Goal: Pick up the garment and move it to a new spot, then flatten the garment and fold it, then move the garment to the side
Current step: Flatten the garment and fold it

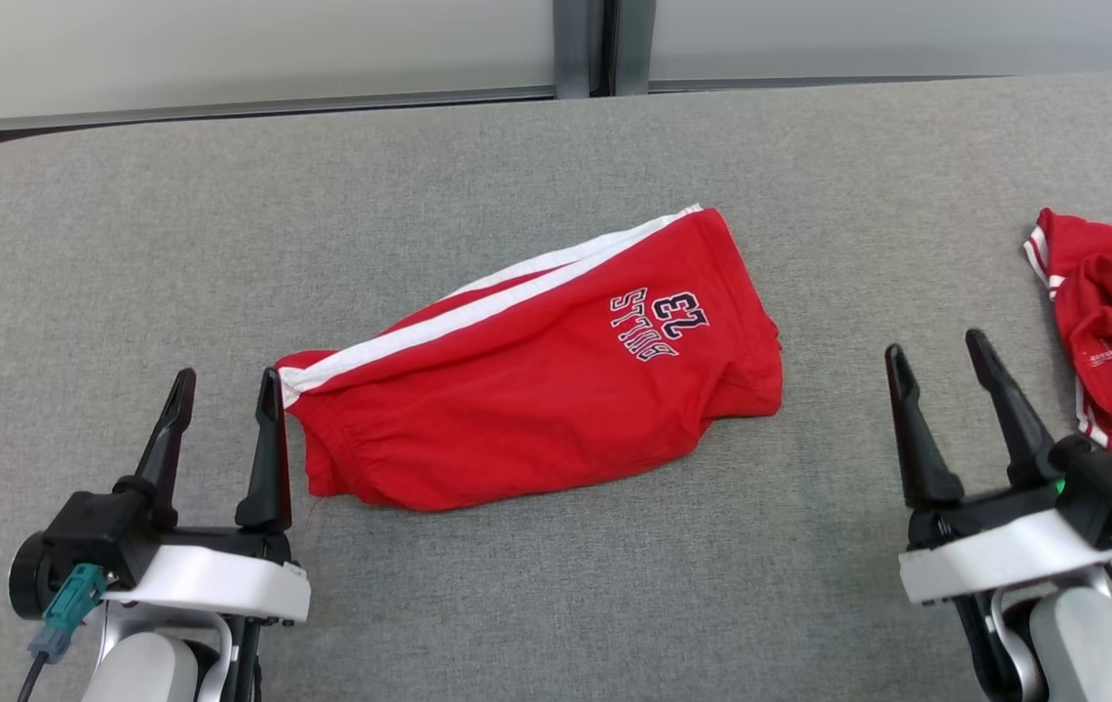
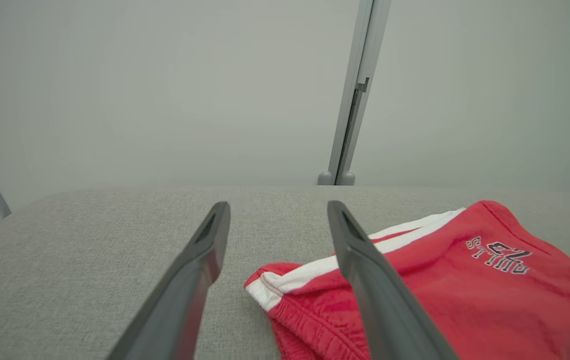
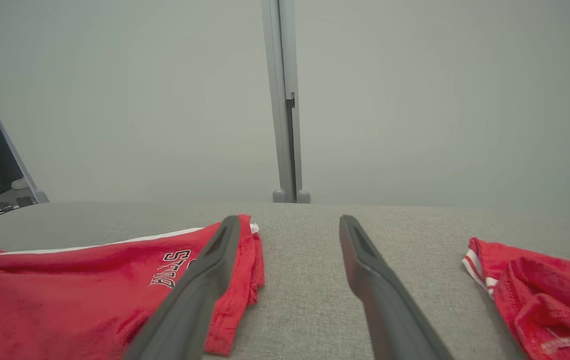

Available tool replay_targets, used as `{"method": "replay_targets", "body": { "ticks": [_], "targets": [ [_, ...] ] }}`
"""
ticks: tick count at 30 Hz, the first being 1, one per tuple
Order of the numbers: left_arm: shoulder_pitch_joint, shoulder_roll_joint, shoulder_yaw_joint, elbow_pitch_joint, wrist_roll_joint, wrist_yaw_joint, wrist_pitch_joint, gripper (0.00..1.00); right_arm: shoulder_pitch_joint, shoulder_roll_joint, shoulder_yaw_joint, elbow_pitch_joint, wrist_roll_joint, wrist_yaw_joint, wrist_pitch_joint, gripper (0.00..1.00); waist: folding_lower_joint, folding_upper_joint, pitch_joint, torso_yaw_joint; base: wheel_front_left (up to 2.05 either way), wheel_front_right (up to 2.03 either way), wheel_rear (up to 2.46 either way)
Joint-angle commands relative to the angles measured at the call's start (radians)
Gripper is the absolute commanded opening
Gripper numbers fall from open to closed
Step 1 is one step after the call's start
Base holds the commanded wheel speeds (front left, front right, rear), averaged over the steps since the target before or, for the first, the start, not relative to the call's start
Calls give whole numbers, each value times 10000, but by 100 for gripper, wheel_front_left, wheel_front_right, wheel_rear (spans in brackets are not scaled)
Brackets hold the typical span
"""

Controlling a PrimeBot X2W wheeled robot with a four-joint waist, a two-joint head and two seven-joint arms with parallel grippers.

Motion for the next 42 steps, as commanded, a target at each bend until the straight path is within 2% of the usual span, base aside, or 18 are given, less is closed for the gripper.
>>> {"method": "replay_targets", "body": {
  "ticks": [1,12,25,30,36,42],
  "targets": [
    [84,102,14,23,64,-11,-38,100,160,18,-47,-151,-65,-19,57,100,0,0,-63,-54,0,0,0],
    [278,171,4,41,0,73,-38,100,877,216,-335,-952,-265,-19,508,100,0,0,-173,-112,0,0,0],
    [-6,118,-172,-244,33,136,4,100,653,120,-482,-993,-293,-19,825,100,0,0,126,145,0,0,0],
    [-491,6,-381,-323,85,20,9,100,-286,-86,-264,-268,-159,-19,972,100,0,0,748,555,0,0,0],
    [-1058,-232,-541,-128,107,-107,-13,100,-1737,-136,355,1581,130,-17,1080,100,0,0,1360,996,0,0,0],
    [-1317,-391,-533,168,69,-249,-36,100,-2337,21,1101,3286,527,-13,1337,100,0,0,1520,1179,0,0,0]
  ]
}}
